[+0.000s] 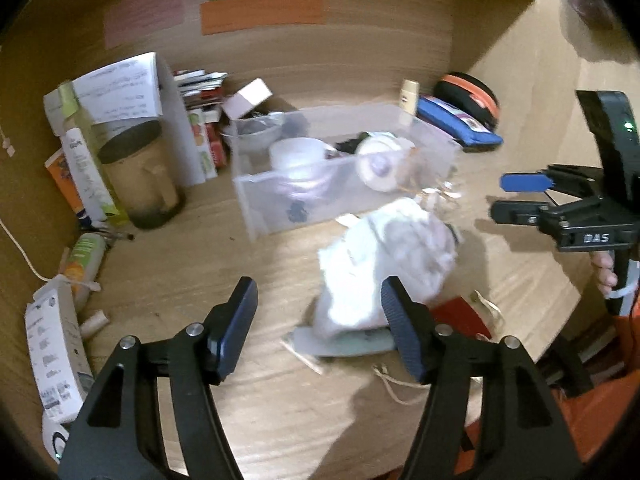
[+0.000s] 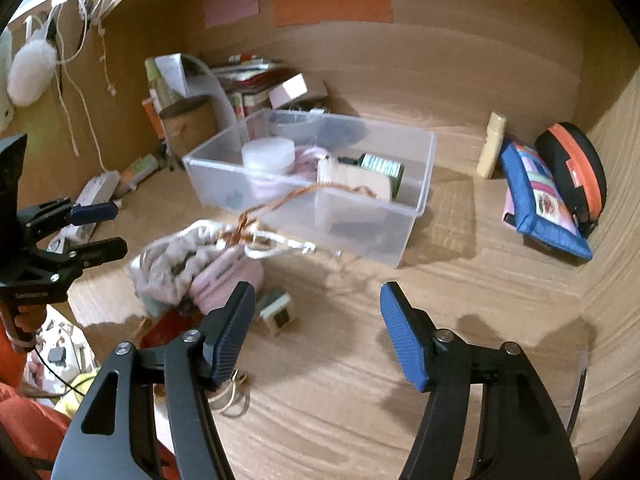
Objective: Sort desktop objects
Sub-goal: 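Grasp the white cloth drawstring bag with the left tool while the right grasps the small white cube, then lower the cloth bag into the bin and open the left tool while the right carries the cube over it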
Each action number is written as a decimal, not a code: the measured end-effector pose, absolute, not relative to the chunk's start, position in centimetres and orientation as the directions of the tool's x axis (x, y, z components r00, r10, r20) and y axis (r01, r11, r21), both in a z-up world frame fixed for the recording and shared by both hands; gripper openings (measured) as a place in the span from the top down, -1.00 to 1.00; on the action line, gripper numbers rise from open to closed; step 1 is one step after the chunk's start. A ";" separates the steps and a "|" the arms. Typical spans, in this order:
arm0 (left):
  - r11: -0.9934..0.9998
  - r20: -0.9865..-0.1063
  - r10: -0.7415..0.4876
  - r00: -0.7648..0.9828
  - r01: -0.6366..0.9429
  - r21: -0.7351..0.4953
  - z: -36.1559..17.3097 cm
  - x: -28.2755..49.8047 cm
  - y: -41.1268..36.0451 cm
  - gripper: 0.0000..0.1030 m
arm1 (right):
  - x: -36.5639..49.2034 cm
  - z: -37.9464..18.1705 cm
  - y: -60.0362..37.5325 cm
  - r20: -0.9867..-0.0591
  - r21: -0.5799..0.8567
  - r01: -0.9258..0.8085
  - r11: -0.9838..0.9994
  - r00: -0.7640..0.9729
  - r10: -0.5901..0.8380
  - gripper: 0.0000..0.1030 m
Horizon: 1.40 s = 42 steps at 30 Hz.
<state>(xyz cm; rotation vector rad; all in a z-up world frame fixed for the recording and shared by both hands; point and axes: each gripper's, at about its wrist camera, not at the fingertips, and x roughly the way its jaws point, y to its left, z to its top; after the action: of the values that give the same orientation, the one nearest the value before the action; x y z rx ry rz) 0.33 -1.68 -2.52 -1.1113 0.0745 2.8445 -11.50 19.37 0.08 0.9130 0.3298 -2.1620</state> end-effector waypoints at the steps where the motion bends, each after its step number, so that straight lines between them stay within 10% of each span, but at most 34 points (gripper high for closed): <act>1: -0.994 -0.682 0.068 -0.729 -0.106 0.014 -2.7 0.4 -1.4 -0.27 | -11.3 -0.2 19.3 -0.705 0.046 0.730 -0.682 -0.460 -0.540 -0.19; 21: -0.978 -0.767 0.060 -0.639 -0.190 0.081 -6.4 -4.1 3.6 -0.34 | -12.4 -4.7 16.5 -0.775 0.098 0.776 -0.623 -0.333 -0.537 -0.19; 26: -0.981 -0.754 0.059 -0.655 -0.177 0.077 -5.9 -5.1 3.2 -0.33 | -12.7 -4.6 15.9 -0.771 0.086 0.805 -0.587 -0.319 -0.551 0.20; 42: -0.998 -0.672 0.020 -0.740 -0.060 0.036 -2.4 -7.5 0.3 0.69 | -13.0 -3.9 15.4 -0.736 0.159 0.824 -0.543 -0.267 -0.622 0.51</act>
<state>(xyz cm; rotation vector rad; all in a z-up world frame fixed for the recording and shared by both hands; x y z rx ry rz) -7.51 0.35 -2.41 -1.1148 0.0861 2.8894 -12.96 15.35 -3.87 0.9676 0.3174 -1.9331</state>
